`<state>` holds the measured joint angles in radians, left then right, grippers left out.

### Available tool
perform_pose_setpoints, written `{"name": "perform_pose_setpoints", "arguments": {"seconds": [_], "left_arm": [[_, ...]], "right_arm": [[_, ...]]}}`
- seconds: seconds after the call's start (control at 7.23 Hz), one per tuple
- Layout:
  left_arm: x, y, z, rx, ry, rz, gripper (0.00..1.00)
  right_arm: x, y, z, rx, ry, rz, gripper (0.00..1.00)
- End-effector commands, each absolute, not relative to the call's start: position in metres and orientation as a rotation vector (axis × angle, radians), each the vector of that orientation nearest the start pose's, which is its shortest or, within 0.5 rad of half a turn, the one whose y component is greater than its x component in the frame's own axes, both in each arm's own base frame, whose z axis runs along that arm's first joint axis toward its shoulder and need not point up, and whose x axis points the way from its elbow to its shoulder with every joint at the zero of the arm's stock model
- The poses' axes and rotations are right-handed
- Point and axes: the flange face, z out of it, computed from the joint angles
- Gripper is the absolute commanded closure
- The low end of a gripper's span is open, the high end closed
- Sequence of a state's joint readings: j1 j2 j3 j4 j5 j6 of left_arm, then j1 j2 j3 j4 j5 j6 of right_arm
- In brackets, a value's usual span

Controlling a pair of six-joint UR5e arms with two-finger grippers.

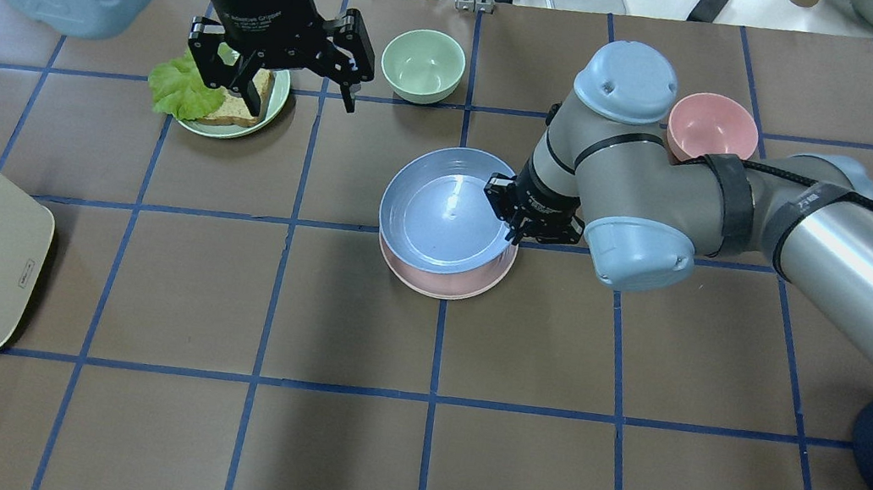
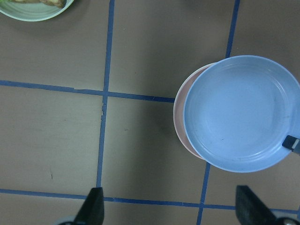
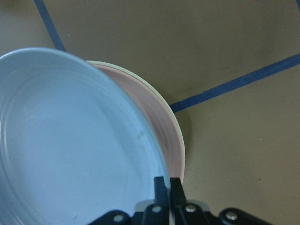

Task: Stack three plates with pink and blue
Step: 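Carry the blue plate with the right gripper onto the pink plate, then open the right gripper to release the blue plate on the stack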

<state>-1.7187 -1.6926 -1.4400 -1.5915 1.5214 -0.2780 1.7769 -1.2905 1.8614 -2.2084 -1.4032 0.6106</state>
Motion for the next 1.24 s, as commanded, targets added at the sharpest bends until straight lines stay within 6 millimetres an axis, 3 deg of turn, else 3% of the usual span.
{"name": "perform_pose_setpoints", "arguments": {"seconds": [0.0, 0.28, 0.41, 0.55, 0.69, 0.97, 1.11], "left_arm": [[-0.209, -0.500, 0.477, -0.218, 3.171, 0.052, 0.00], [-0.206, -0.501, 0.479, -0.211, 3.152, 0.033, 0.00], [-0.206, -0.501, 0.478, -0.213, 3.152, 0.031, 0.00], [-0.206, -0.501, 0.477, -0.223, 3.152, 0.036, 0.00], [-0.206, -0.500, 0.478, -0.221, 3.153, 0.031, 0.00], [-0.206, -0.501, 0.477, -0.228, 3.152, 0.036, 0.00], [-0.205, -0.501, 0.478, -0.230, 3.152, 0.031, 0.00]], "right_arm": [[0.265, -0.512, 0.255, 0.591, 2.905, 0.020, 1.00], [0.262, -0.512, 0.251, 0.586, 2.910, 0.031, 0.98], [0.262, -0.513, 0.252, 0.595, 2.908, 0.026, 0.80], [0.255, -0.519, 0.254, 0.595, 2.921, 0.003, 0.21], [0.243, -0.529, 0.267, 0.551, 2.940, -0.054, 0.01], [0.203, -0.561, 0.311, 0.317, 3.052, -0.145, 0.00], [0.187, -0.574, 0.336, 0.289, 3.104, -0.128, 0.00]]}}
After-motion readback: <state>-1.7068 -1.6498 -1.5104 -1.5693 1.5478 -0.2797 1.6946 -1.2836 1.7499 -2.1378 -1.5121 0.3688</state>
